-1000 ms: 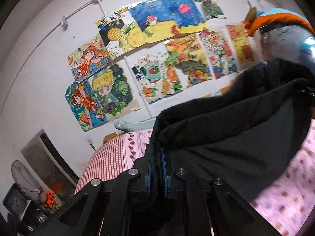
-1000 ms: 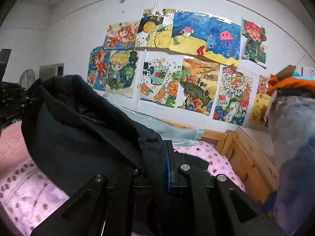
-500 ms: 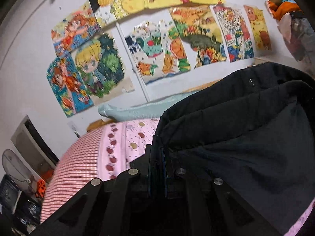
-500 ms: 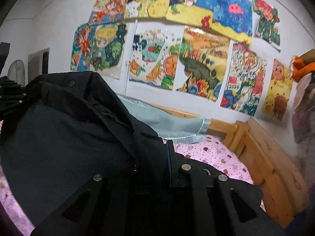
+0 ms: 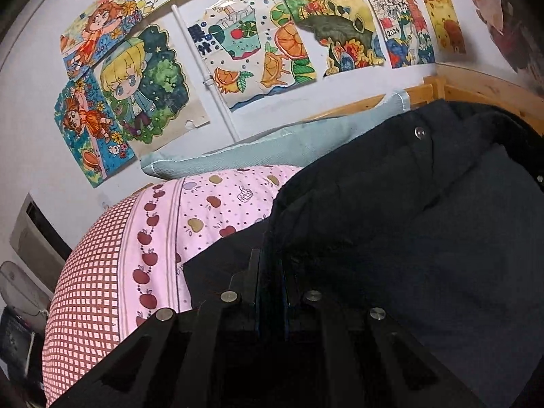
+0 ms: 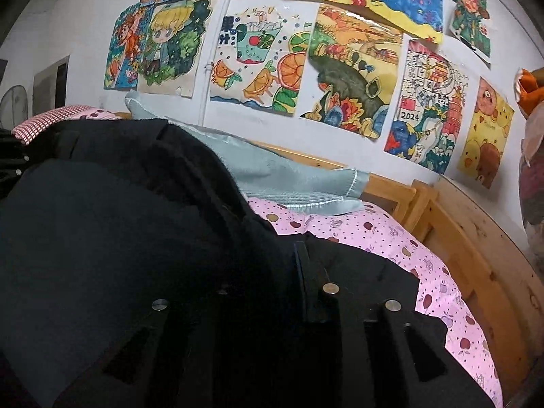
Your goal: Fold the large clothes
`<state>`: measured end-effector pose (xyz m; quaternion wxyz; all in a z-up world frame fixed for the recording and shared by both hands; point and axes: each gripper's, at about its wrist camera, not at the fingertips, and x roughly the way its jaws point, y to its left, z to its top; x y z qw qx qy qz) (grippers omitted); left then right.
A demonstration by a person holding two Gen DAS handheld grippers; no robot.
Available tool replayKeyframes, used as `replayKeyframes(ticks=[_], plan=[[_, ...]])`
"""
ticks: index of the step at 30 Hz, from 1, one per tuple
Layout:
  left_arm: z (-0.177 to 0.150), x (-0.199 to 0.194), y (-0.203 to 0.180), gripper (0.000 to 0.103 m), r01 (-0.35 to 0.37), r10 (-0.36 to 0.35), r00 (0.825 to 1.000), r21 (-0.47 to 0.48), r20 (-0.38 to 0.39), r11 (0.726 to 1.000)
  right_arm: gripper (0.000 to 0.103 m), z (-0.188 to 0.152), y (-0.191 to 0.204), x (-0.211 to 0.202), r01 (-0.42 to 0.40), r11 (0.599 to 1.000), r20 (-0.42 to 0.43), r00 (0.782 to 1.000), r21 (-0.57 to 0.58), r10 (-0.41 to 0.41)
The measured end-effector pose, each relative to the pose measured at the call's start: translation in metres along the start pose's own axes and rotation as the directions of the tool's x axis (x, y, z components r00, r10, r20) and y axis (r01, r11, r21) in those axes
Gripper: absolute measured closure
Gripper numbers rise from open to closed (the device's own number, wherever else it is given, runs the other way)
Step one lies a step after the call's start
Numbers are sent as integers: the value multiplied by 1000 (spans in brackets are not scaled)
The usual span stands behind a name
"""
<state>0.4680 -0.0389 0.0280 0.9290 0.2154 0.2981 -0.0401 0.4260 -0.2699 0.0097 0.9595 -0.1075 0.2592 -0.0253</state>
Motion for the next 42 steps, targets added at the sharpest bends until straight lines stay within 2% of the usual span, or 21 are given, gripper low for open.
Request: replayKeyframes(ticks=[2, 6, 8, 10, 11, 13, 14, 15, 17, 19, 20, 23, 24, 26, 28, 31, 34, 36, 42], plan=[[-1, 1, 1, 91, 2, -2, 1000, -11, 1, 1000, 77, 0, -3, -2, 6, 1000, 2, 1000, 15, -6], [0, 2, 3, 91, 13, -13, 1000, -39, -7, 999, 52, 2, -14, -3, 19, 998, 2, 1000, 53, -19], [0, 2, 6, 91, 30, -30, 999, -63, -14, 998, 46, 4, -17, -3, 22, 998, 8, 1000, 66, -22], [1, 1, 11, 88, 52, -54, 998, -107, -15, 993, 37, 4, -18, -6, 20, 998, 22, 1000, 67, -22], [2, 0, 14, 83, 59, -61, 998, -134, -12, 989, 33, 4, -19, -8, 16, 998, 35, 999, 67, -18], [5, -4, 22, 73, 85, -87, 996, -205, 4, 975, 22, 4, -21, -14, 6, 997, 63, 998, 75, -11], [6, -10, 28, 60, 113, -108, 994, -265, 35, 958, 21, 4, -23, -17, -8, 997, 76, 997, 81, 1], [6, -16, 32, 36, 126, -113, 992, -300, 63, 945, 18, 6, -26, -21, -28, 996, 88, 996, 85, 21], [4, -37, 37, 11, 133, -82, 984, -354, 157, 926, 16, 8, -31, -28, -56, 994, 94, 994, 90, 47], [2, -56, 34, 9, 142, -63, 970, -336, 235, 931, 16, 8, -36, -43, -112, 991, 106, 989, 73, 104], [2, -66, 29, 6, 146, -68, 963, -296, 259, 944, 15, 7, -37, -50, -117, 991, 118, 987, 62, 109], [3, -77, 12, 5, 104, -52, 967, -199, 251, 974, 11, 6, -42, -72, -96, 995, 160, 983, 16, 93], [2, -79, 8, 5, 110, -62, 965, -178, 256, 978, 10, 7, -44, -78, -101, 995, 172, 980, 10, 97], [-2, -82, -3, 5, 150, -112, 959, -129, 261, 980, 9, 7, -46, -84, -155, 988, 178, 973, 11, 150], [-6, -80, -11, 5, 179, -152, 960, -99, 234, 979, 8, 4, -43, -82, -216, 976, 145, 966, 8, 213], [-15, -65, -17, 5, 222, -206, 965, -90, 164, 971, 8, -7, -32, -57, -302, 953, 25, 953, 11, 301], [-18, -45, -21, 5, 229, -220, 971, -97, 88, 969, 8, -18, -24, -30, -325, 946, -74, 943, 19, 325], [-19, -34, -19, 3, 232, -225, 972, -117, 70, 966, 8, -19, -24, -11, -345, 937, -99, 932, 48, 348], [-18, -16, -17, 0, 200, -191, 979, -142, 72, 969, 8, -5, -42, 37, -248, 959, -135, 954, 141, 266]])
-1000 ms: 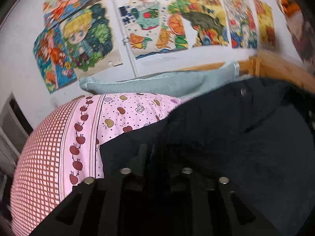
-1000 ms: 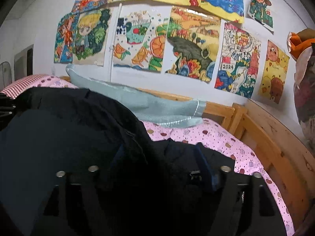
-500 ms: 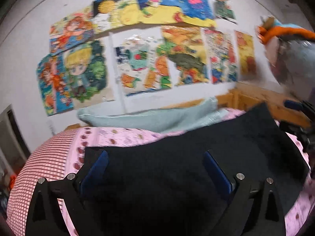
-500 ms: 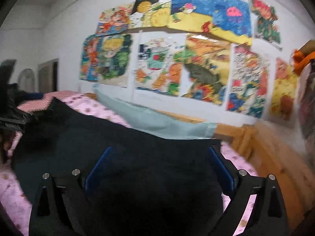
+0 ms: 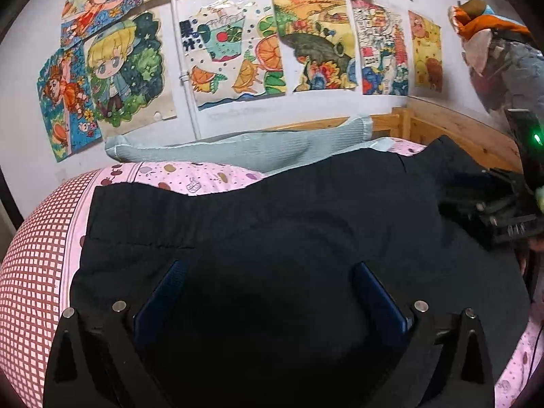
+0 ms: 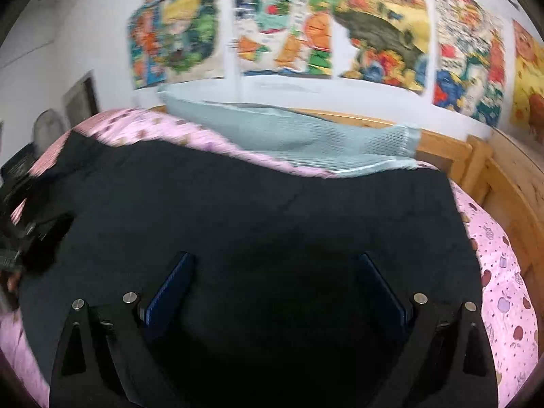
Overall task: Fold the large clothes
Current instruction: 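Lower the jacket flat onto the bed and open both tools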
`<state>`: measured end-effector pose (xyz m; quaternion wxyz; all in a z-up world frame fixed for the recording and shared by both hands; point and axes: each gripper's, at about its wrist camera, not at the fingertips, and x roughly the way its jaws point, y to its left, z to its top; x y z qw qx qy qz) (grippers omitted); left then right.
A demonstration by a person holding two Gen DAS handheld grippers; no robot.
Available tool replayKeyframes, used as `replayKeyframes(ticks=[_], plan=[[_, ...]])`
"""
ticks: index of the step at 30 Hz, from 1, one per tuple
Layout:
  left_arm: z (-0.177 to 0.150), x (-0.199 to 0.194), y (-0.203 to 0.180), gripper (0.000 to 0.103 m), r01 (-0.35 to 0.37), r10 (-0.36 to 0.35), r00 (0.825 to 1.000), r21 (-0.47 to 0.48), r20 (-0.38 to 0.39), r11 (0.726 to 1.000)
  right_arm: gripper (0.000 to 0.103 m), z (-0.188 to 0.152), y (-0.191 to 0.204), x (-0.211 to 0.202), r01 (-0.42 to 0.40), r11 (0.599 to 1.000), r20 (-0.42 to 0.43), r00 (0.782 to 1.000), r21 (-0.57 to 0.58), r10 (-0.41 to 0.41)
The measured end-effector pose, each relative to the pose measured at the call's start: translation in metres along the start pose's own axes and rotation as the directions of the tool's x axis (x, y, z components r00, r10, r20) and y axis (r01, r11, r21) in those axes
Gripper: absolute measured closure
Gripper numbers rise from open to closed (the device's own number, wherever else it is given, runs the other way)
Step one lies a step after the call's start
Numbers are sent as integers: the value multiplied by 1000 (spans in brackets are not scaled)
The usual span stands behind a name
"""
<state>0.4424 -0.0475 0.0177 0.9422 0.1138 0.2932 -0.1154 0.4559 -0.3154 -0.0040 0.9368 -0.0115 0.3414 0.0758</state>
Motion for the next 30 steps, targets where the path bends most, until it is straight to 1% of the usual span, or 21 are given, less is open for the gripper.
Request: replayKeyframes(ticks=[2, 4, 7, 9, 12, 19, 30], plan=[[2, 6, 5, 0, -8, 7, 1000, -25, -10, 1000, 8, 5, -10, 13, 38, 999, -13, 999, 26, -37], [4, 14, 12, 0, -15, 13, 1000, -61, -28, 998, 8, 5, -15, 26, 34, 998, -37, 999, 45, -32], [6, 24, 23, 0, -13, 7, 999, -103, -53, 995, 8, 3, -12, 40, 20, 999, -50, 999, 39, -18], [5, 34, 25, 0, 10, -20, 995, -110, -96, 994, 7, -1, -13, 48, 10, 999, -61, 998, 50, -7], [3, 44, 23, 0, 16, -30, 989, -99, -142, 995, 7, -6, -15, 57, 1, 998, -82, 997, 65, 4], [-3, 42, 20, 0, 15, -27, 987, -79, -157, 997, 6, -10, -16, 60, -14, 997, -90, 996, 81, 21], [-4, 44, 17, 0, 9, -20, 988, -66, -156, 998, 6, -15, -17, 59, -20, 995, -68, 997, 97, 27]])
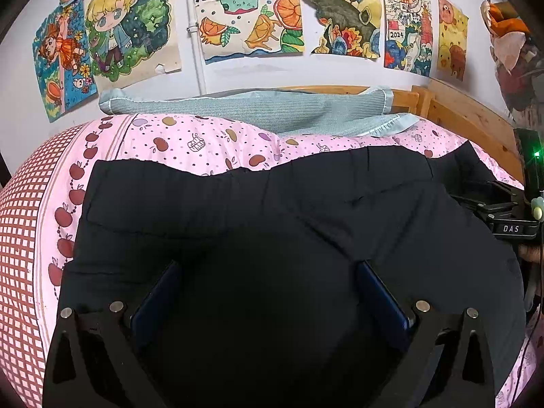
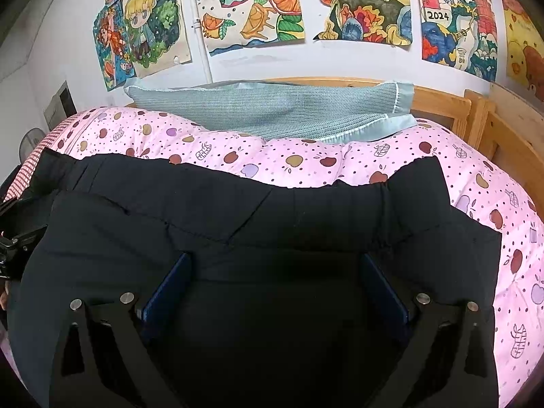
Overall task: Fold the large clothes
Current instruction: 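Lower the jacket flat onto the bed and open both tools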
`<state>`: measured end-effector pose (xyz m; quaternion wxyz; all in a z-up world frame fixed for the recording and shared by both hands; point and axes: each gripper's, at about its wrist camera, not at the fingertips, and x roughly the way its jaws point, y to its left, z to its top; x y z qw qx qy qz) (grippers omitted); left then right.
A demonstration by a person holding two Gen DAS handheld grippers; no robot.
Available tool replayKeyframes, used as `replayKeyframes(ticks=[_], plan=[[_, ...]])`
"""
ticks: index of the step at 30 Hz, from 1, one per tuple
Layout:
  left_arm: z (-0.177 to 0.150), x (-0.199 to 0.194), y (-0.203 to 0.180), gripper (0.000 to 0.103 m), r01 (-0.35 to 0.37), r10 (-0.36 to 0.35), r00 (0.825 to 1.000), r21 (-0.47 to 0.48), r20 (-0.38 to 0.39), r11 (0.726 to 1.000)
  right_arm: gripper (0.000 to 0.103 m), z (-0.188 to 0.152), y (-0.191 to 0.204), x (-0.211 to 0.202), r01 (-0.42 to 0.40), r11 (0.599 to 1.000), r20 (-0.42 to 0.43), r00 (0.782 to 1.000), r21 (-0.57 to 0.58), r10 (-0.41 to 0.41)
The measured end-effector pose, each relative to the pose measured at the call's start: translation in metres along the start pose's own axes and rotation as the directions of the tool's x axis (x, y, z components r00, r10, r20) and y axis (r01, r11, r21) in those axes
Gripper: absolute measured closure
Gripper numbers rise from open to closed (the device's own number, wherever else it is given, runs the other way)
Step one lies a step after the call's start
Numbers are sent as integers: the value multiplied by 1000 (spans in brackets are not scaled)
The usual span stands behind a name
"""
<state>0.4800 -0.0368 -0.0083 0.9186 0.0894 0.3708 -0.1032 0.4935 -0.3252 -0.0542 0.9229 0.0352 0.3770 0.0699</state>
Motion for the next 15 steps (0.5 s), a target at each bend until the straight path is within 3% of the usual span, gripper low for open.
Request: replayKeyframes(ticks=[15], plan=[[-7, 3, 0, 0, 5, -5, 1000, 1, 15, 1000, 6, -6, -1, 1, -3, 1000, 25, 1000, 10, 3]])
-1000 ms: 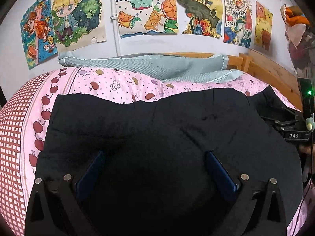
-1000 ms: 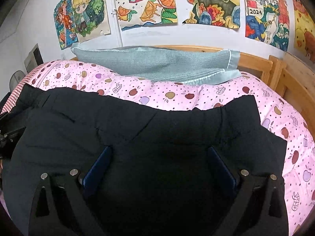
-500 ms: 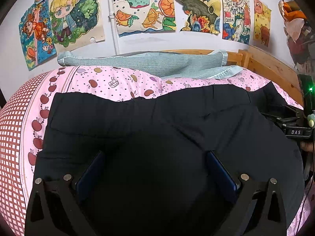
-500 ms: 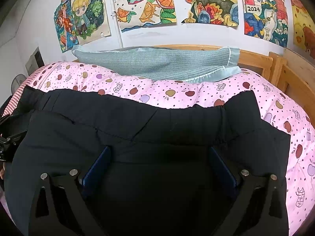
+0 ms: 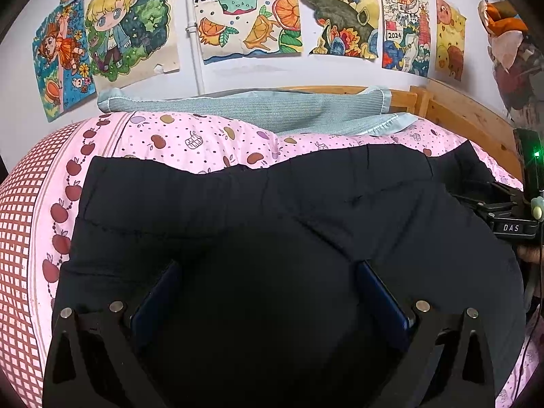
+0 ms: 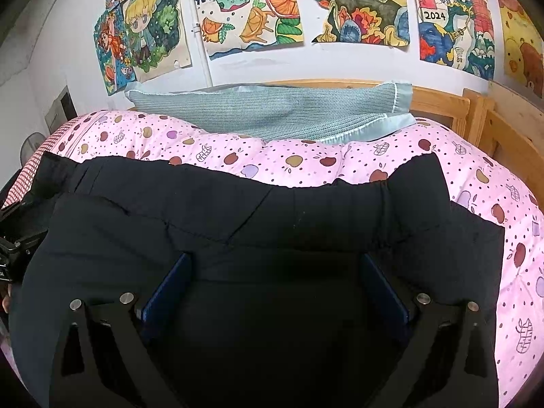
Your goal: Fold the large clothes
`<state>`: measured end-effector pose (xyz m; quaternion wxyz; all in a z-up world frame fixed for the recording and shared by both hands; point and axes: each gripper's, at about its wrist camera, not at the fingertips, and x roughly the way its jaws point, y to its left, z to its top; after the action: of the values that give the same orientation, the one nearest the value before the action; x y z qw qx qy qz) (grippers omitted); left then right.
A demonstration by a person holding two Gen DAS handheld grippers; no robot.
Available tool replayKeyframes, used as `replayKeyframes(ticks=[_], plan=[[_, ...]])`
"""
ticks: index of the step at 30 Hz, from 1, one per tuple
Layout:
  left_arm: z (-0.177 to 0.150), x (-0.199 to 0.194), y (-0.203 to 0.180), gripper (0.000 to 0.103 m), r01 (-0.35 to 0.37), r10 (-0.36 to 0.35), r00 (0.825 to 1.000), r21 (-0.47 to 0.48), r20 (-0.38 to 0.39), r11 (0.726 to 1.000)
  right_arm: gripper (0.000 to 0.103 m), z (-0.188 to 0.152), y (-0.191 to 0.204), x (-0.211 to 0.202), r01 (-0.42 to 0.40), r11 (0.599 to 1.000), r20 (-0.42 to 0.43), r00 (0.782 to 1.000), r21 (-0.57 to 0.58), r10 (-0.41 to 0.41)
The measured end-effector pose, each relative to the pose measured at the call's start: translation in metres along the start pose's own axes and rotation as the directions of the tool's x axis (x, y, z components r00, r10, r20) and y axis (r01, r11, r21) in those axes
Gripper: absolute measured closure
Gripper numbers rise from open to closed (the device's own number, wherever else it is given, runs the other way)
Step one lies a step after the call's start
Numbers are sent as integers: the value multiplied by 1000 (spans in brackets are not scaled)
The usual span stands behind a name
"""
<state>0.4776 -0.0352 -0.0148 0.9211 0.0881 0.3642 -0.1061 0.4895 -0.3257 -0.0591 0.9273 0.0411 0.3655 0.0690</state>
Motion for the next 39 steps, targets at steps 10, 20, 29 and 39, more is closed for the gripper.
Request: replayKeyframes(ticks=[10, 20, 29, 39], plan=[[-10, -28, 1, 0, 4, -1, 992, -24, 130, 1000, 5, -8, 5, -22, 51, 999, 108, 993, -16, -49], [-21, -67, 18, 0, -71, 86, 969, -72, 231, 995, 2, -12, -13, -92, 74, 996, 291, 953, 50, -86], [-33, -89, 52, 0, -67, 91, 976, -124, 198, 990, 2, -36, -23, -120, 26, 999, 168, 986, -43, -19], [-55, -65, 78, 0, 6, 2, 999, -216, 35, 976, 2, -59, -75, -121, 26, 998, 50, 998, 61, -29]])
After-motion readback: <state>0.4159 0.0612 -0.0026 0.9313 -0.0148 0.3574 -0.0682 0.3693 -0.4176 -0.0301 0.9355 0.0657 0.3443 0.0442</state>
